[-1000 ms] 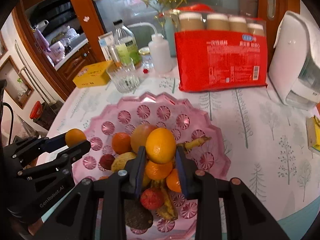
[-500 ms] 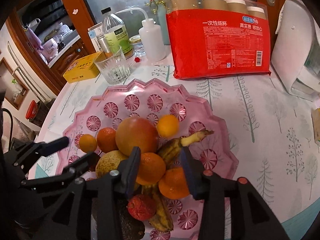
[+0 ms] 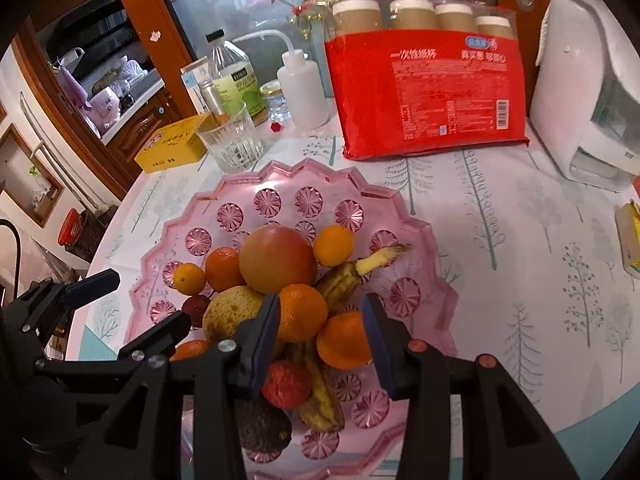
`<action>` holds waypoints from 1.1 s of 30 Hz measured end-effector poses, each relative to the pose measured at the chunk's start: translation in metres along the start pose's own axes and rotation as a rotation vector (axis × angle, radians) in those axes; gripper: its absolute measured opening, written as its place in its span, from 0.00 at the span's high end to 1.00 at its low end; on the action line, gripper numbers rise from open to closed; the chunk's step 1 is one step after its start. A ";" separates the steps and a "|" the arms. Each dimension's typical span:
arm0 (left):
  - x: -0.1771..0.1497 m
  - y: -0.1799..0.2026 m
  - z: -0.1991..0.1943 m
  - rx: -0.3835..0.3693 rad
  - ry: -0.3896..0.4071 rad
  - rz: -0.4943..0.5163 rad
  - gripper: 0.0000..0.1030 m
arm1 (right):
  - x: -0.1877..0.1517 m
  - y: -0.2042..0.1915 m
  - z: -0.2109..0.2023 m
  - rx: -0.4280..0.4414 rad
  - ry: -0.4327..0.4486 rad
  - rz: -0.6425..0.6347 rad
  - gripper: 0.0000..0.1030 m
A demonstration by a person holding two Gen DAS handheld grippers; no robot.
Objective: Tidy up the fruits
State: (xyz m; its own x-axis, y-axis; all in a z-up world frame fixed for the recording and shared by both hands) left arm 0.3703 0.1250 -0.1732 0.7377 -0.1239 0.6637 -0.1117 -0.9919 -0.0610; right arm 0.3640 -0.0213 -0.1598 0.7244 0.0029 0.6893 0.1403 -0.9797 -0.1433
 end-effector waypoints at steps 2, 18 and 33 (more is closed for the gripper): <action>-0.001 0.002 -0.010 -0.002 0.010 -0.004 0.17 | -0.001 0.000 -0.010 -0.003 0.012 -0.006 0.58; -0.040 0.036 -0.118 -0.032 0.064 -0.089 0.16 | -0.056 0.011 -0.119 -0.004 0.055 0.040 0.58; -0.092 0.076 -0.216 -0.044 0.057 -0.152 0.13 | -0.103 0.024 -0.233 -0.094 0.098 0.042 0.50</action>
State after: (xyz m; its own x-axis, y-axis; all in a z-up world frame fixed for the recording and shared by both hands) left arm 0.1497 0.0670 -0.0777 0.7096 0.0308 0.7039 -0.0318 -0.9966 0.0757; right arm 0.1354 -0.0919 -0.0693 0.6579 -0.0534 0.7512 0.0442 -0.9930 -0.1093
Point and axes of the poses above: each gripper's, at about its wrist camera, not at the fingertips, and z roughly the way its jaws point, y to its right, x to its top, the point moved 9 cm from there along z, roughly the way its jaws point, and after that the axes turned 13 degrees about y, right-handed, at the moved point
